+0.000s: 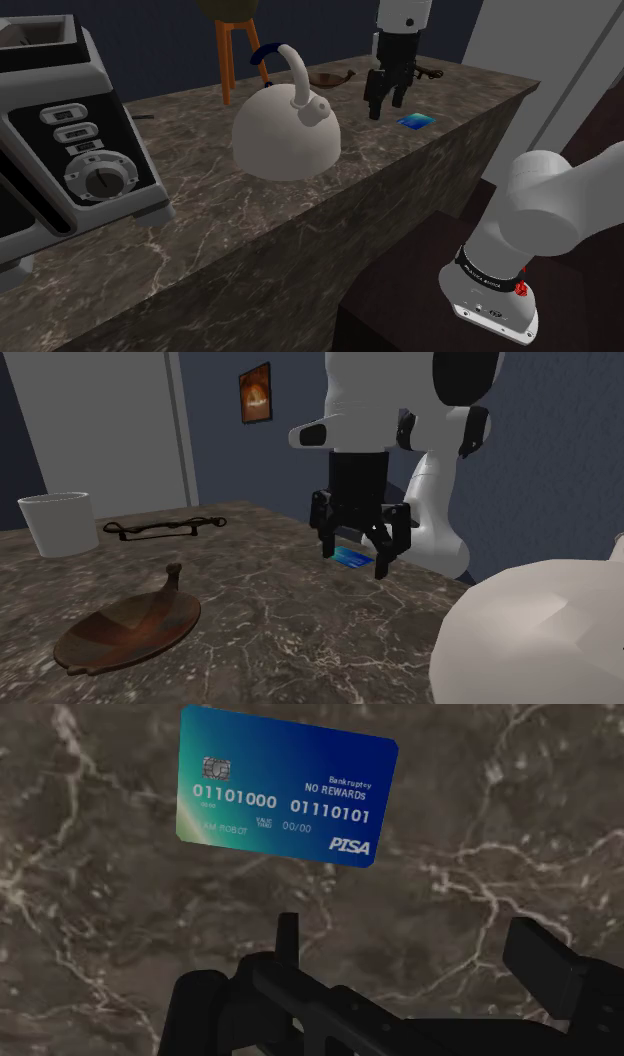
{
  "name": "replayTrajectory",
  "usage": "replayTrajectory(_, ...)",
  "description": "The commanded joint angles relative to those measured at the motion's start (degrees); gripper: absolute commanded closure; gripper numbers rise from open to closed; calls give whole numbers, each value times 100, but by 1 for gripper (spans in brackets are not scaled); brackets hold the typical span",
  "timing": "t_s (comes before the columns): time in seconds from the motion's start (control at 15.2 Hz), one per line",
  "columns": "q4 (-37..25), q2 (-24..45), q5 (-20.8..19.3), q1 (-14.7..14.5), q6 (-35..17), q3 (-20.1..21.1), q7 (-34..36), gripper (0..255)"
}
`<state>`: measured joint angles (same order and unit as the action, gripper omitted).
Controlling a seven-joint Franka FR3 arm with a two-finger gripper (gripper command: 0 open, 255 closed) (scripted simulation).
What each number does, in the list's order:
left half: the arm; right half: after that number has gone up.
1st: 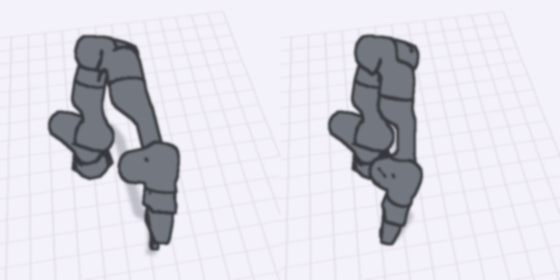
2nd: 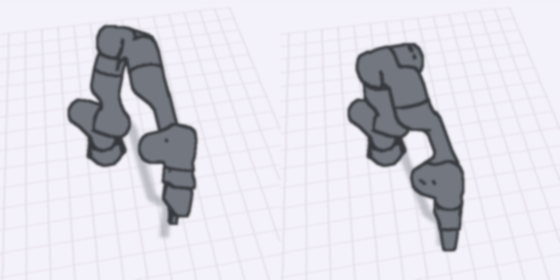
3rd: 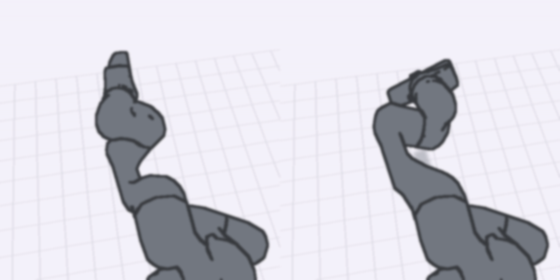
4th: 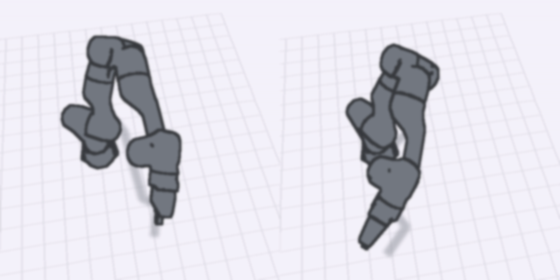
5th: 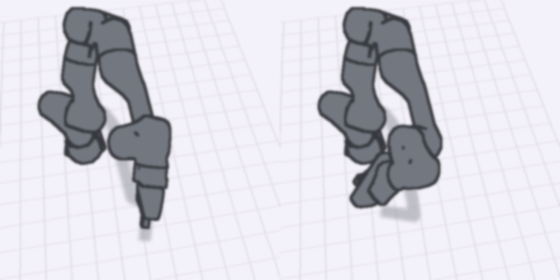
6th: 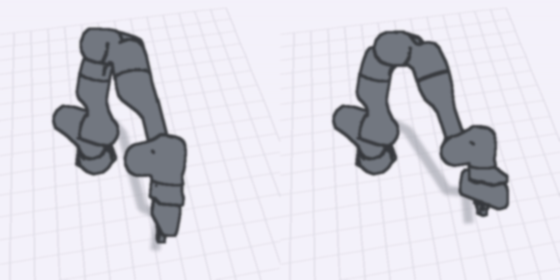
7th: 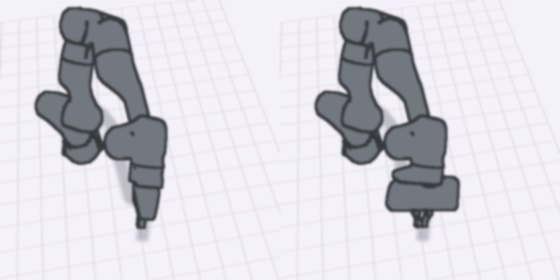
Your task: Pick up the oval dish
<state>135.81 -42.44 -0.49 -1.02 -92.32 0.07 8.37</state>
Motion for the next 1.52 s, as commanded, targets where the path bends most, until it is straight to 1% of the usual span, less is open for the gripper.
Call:
replayTrajectory(0.0, 0, 0, 0, 0, 0, 0, 0, 0)
replayTrajectory(0.33, -596, 690, 37, 134, -467, -494, -365, 0)
replayTrajectory(0.66, -1310, 1416, 241, 201, -813, -987, -765, 0)
replayTrajectory(0.92, -1970, 2029, 534, 222, -989, -1389, -1118, 0)
replayTrajectory(1.25, -2901, 2842, 1075, 255, -1056, -1888, -1596, 0)
replayTrajectory(1.45, -2634, 2805, 1075, 264, -1284, -1881, -1637, 0)
